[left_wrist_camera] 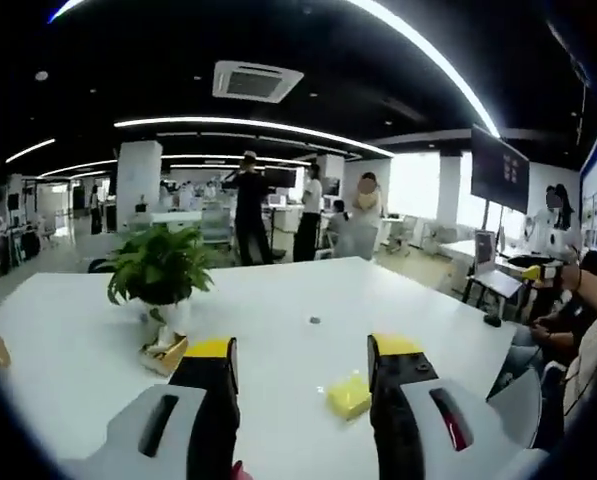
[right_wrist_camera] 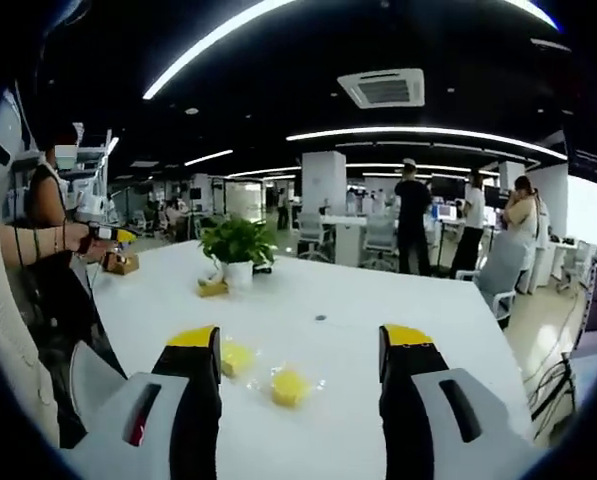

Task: Compare the silicone blocks by pressing each to a similar depth, holding the contact briefly, and releasing to observe deformation and rebound differences across the visible hardness samples.

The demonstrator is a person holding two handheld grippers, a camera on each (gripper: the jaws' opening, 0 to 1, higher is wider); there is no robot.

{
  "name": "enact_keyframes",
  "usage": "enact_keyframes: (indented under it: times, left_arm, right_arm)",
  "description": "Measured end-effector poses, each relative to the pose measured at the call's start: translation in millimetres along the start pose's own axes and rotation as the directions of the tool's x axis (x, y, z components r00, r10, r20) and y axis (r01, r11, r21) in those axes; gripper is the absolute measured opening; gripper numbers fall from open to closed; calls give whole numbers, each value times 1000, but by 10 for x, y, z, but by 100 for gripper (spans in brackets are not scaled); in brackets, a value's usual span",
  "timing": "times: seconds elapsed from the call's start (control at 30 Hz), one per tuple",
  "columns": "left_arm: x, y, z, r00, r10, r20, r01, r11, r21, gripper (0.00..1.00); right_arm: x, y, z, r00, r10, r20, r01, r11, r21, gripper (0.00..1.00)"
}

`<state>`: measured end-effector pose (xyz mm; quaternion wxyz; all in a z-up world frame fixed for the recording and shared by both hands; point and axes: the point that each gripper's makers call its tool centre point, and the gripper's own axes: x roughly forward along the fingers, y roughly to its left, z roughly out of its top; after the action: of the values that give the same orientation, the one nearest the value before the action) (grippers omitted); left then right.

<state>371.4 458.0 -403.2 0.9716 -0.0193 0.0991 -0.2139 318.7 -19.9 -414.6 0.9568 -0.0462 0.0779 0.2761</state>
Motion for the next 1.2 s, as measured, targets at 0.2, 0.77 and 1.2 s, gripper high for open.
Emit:
enact_keyframes:
  times: [0.2, 0.77, 1.2]
  left_arm:
    - [519, -220, 488, 991, -114, 74, 116, 993, -34, 46]
    - [1617, -1142, 936, 920, -387, 51, 388, 889, -244, 54]
    - [2487, -1621, -346, 882, -443, -160, 330, 823, -462, 59]
  right_arm:
    - [112, -111, 20, 1000, 6, 7, -6, 1000, 11, 59]
    - [420, -266, -131, 999, 45, 12, -46, 997, 67, 59]
    - [599, -513, -469, 999, 45, -7, -43, 986, 159, 58]
